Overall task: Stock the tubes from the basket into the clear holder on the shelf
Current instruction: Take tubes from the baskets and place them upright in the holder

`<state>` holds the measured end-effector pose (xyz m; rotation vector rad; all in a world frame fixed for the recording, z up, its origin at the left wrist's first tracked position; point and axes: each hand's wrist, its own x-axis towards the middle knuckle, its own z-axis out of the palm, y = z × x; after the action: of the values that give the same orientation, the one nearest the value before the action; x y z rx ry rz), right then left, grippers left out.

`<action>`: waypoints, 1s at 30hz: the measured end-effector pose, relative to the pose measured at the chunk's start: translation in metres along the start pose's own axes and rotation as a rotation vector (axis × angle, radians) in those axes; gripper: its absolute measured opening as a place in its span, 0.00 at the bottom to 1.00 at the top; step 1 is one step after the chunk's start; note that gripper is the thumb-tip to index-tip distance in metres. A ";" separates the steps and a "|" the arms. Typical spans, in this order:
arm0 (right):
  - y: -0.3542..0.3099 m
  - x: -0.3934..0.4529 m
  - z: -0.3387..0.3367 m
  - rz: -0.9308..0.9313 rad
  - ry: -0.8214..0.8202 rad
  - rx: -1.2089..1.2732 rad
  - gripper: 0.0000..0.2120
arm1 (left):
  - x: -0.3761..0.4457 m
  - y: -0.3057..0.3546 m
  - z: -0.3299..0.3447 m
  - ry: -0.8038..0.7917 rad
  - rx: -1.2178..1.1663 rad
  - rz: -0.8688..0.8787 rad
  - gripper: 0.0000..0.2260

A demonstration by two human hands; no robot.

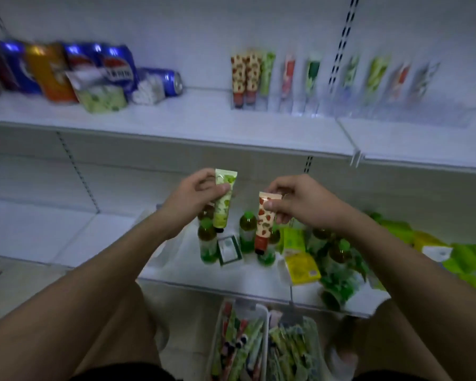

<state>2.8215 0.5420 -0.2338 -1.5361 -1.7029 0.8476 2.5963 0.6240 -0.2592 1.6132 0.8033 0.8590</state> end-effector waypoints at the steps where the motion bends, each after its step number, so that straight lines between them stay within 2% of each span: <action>1: -0.015 0.000 -0.008 -0.036 0.003 -0.011 0.08 | 0.002 0.018 -0.004 -0.008 0.003 0.039 0.07; 6: -0.081 0.004 -0.047 -0.155 0.021 -0.051 0.03 | 0.012 0.099 -0.018 -0.071 0.065 0.169 0.07; 12: -0.133 0.031 -0.085 -0.214 0.199 -0.085 0.02 | 0.039 0.154 -0.035 -0.038 0.121 0.242 0.07; 17: -0.148 0.073 -0.104 -0.180 0.319 -0.195 0.05 | 0.070 0.165 -0.048 0.037 0.118 0.256 0.05; 23: -0.145 0.135 -0.111 -0.180 0.439 -0.390 0.05 | 0.112 0.161 -0.061 0.100 0.033 0.243 0.04; 30: -0.132 0.191 -0.115 -0.207 0.509 -0.476 0.06 | 0.151 0.151 -0.073 0.155 -0.036 0.266 0.03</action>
<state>2.8307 0.7231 -0.0487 -1.6517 -1.6935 -0.0751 2.6207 0.7608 -0.0813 1.6598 0.6834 1.1928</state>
